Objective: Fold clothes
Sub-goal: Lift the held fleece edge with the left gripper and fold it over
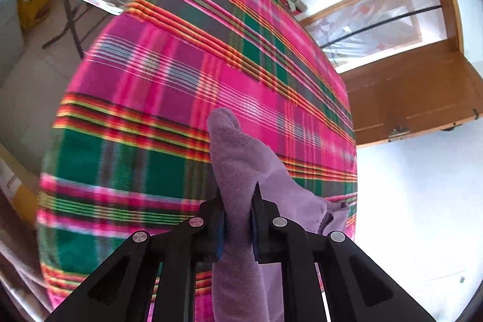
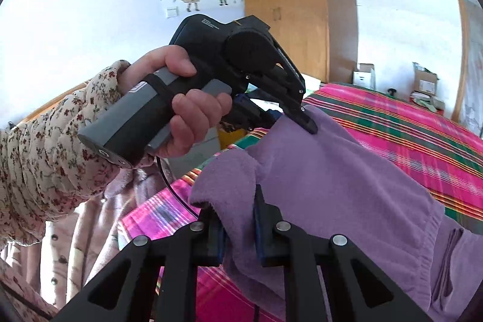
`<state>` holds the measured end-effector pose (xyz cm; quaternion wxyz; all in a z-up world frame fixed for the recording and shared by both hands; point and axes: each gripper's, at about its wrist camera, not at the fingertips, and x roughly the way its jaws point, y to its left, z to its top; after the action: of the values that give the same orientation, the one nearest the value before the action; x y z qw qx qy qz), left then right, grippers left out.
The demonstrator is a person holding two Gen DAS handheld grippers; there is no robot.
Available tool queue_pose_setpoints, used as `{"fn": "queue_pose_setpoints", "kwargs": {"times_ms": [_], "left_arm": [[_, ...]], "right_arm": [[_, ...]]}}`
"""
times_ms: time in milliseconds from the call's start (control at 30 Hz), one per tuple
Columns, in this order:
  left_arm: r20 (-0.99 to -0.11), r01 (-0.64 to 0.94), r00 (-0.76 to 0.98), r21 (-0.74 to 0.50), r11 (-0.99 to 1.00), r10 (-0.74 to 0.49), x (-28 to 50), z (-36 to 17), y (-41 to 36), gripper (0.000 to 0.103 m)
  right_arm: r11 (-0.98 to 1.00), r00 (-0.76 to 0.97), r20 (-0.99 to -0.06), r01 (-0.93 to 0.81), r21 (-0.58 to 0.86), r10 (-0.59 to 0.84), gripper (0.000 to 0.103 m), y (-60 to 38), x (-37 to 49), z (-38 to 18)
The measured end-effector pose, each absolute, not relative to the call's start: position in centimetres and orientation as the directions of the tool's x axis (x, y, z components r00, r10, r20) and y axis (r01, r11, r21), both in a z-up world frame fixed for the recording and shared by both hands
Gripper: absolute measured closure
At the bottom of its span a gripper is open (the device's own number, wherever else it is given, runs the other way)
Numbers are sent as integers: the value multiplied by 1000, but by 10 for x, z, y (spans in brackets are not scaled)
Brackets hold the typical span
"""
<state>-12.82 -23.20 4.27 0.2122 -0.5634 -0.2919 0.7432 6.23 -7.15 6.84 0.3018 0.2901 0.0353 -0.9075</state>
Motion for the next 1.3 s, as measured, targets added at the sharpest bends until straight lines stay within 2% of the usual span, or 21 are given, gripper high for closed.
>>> {"fn": "queue_pose_setpoints", "kwargs": {"times_ms": [267, 567, 1300], "left_arm": [[-730, 18, -307, -646, -763, 611, -122, 60, -227, 90], [-729, -28, -329, -628, -778, 601, -119, 98, -191, 90], [-691, -172, -330, -625, -761, 643, -103, 167, -103, 90]], "right_arm": [[-805, -648, -513, 570, 164, -563, 88, -61, 59, 77], [-827, -712, -429, 528, 193, -555, 88, -28, 80, 99], [-880, -834, -288, 423, 216, -471, 88, 35, 124, 146]]}}
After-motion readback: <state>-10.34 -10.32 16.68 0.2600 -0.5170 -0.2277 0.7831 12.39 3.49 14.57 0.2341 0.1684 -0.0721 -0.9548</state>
